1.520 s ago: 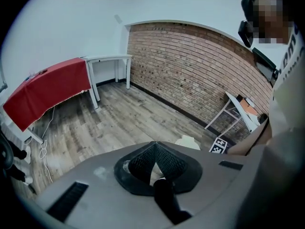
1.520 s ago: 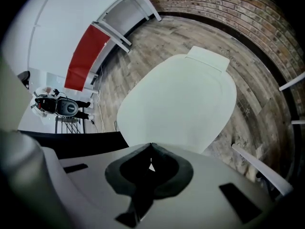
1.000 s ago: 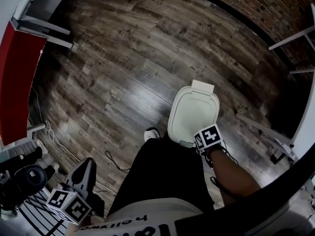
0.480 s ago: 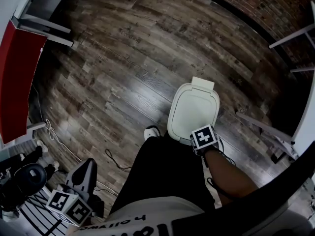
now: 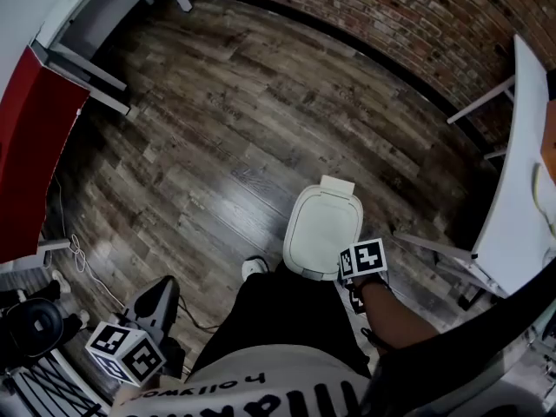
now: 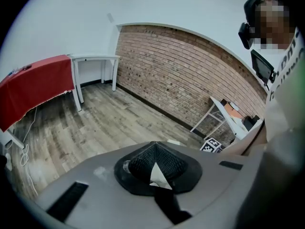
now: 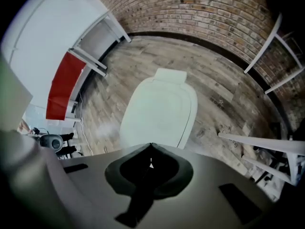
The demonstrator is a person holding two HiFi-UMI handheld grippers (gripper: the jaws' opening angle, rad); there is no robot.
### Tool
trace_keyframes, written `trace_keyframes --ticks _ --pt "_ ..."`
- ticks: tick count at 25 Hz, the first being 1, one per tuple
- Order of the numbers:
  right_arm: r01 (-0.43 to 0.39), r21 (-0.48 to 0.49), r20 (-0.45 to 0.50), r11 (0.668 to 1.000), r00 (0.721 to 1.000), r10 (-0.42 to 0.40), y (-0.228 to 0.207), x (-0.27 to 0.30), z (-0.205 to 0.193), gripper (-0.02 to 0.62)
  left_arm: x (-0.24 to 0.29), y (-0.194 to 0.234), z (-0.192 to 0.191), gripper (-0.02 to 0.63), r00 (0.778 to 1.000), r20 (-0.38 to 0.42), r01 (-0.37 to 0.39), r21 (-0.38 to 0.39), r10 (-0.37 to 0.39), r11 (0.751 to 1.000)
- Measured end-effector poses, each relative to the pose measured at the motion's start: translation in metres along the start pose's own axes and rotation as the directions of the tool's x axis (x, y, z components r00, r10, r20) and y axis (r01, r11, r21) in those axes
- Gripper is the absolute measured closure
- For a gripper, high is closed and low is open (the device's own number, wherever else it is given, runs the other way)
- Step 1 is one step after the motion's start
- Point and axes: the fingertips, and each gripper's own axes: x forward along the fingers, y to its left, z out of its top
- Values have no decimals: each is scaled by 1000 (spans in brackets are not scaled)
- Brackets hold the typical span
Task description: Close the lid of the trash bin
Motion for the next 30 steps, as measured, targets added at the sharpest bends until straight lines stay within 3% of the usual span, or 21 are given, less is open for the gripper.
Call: trace_keyframes --ticks 5,9,12,15,20,23,26,30 --pt "74 -8 164 997 984 -72 2 -77 40 588 10 -14 39 601 988 85 133 -38 -130 990" --pt "94 -34 388 995 919 -74 19 -156 93 588 28 -42 88 601 949 175 259 43 -263 965" --pt "26 -23 548 999 836 -9 49 -213 112 589 27 -59 118 601 922 197 316 109 -332 942" --pt "-29 -32 693 999 719 44 71 -275 133 588 25 -78 152 601 884 213 386 169 -416 907" --pt "-32 -109 868 994 484 110 112 -371 150 589 7 -103 194 601 823 226 451 297 -521 841" --pt "40 -131 917 991 385 106 133 -405 145 588 -1 -104 212 601 802 251 454 333 -542 827" --pt "132 -118 947 984 313 71 147 -429 139 588 -8 -105 225 601 783 275 467 332 -558 820" --pt "165 -147 949 975 303 92 164 -438 135 589 -14 -107 230 601 765 286 478 348 -577 807"
